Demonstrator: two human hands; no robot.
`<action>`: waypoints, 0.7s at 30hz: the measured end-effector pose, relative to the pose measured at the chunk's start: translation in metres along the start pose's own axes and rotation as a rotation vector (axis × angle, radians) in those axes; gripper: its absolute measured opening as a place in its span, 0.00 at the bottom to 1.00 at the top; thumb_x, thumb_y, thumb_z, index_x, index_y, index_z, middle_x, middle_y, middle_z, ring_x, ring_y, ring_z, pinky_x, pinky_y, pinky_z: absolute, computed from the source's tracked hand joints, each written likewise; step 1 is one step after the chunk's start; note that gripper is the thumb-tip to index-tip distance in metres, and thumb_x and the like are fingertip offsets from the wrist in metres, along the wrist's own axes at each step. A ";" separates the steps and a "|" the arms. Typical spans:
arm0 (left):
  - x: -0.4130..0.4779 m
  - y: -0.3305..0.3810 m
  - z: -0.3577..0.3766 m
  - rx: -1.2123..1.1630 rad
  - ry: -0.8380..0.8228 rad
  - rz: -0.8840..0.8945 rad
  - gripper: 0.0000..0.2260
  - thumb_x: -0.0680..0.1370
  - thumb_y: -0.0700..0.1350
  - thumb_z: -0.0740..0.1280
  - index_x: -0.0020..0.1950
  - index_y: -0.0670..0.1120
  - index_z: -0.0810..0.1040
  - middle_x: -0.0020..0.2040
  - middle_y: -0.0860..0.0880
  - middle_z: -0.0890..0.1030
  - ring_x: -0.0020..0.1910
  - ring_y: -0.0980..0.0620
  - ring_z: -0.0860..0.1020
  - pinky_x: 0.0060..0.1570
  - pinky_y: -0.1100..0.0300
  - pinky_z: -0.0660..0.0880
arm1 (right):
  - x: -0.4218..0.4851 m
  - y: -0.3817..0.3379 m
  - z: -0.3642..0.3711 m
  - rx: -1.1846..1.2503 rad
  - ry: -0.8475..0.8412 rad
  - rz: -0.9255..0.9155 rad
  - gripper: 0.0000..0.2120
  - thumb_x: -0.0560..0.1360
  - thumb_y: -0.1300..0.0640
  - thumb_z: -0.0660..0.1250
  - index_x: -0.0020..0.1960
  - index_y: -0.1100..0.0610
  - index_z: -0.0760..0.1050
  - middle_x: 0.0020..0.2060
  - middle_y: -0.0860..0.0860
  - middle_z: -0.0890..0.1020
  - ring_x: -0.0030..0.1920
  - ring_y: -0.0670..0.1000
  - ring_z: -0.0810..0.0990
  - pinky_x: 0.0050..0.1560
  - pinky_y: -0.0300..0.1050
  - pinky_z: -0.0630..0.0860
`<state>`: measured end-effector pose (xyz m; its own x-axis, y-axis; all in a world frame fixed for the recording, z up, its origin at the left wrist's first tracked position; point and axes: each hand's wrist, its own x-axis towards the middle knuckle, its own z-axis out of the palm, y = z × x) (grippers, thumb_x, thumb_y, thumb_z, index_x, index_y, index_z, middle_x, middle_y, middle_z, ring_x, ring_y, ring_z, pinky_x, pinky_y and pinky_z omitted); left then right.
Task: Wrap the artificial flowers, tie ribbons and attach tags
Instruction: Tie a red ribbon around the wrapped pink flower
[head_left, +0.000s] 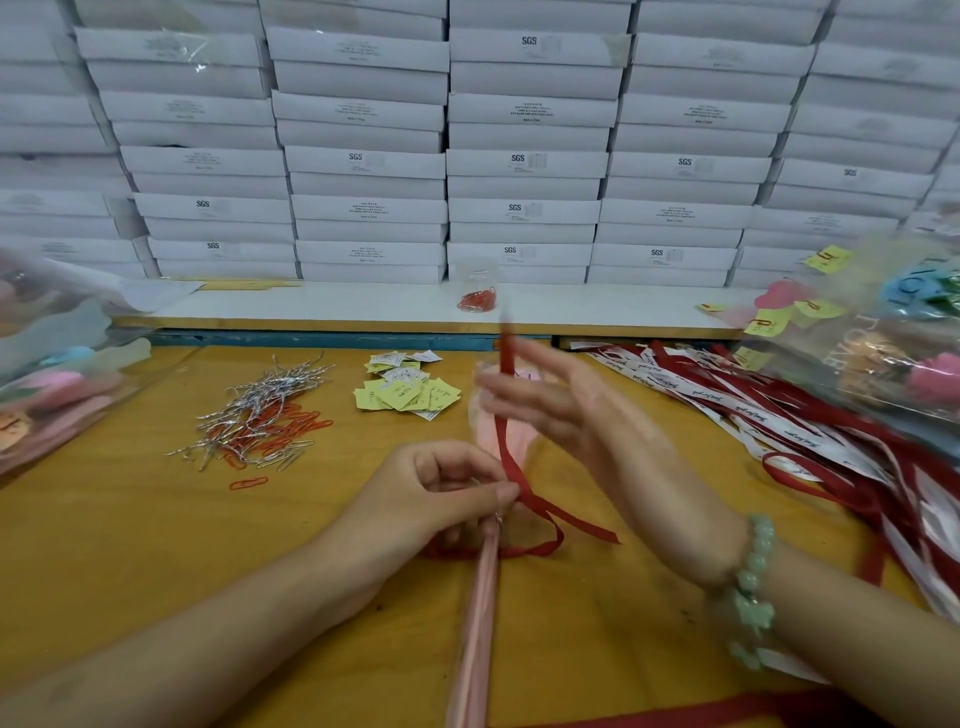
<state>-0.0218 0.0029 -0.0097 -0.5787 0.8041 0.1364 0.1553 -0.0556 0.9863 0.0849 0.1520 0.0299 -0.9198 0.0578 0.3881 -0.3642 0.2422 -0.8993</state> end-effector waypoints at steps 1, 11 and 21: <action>-0.002 0.002 -0.002 -0.009 -0.028 0.015 0.05 0.75 0.41 0.72 0.42 0.40 0.82 0.31 0.47 0.80 0.26 0.58 0.75 0.27 0.69 0.71 | 0.002 0.003 -0.005 -0.008 0.082 -0.001 0.23 0.81 0.40 0.50 0.73 0.46 0.62 0.64 0.44 0.79 0.65 0.45 0.76 0.68 0.46 0.67; -0.005 0.004 -0.009 -0.126 0.072 0.075 0.03 0.69 0.48 0.74 0.39 0.49 0.84 0.31 0.48 0.82 0.26 0.60 0.76 0.23 0.73 0.68 | -0.004 0.032 -0.015 -0.241 0.021 0.161 0.11 0.78 0.51 0.63 0.48 0.58 0.79 0.38 0.50 0.84 0.41 0.46 0.82 0.47 0.38 0.76; -0.004 0.003 -0.009 -0.194 0.098 0.045 0.02 0.70 0.45 0.72 0.39 0.49 0.84 0.34 0.44 0.81 0.30 0.55 0.78 0.29 0.67 0.74 | -0.001 0.033 -0.017 -0.041 0.211 0.251 0.12 0.81 0.58 0.60 0.40 0.57 0.76 0.28 0.47 0.73 0.29 0.44 0.70 0.30 0.35 0.68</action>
<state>-0.0261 -0.0061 -0.0061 -0.6512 0.7373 0.1798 0.0311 -0.2108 0.9770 0.0762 0.1768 0.0035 -0.9281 0.3187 0.1927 -0.1200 0.2339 -0.9648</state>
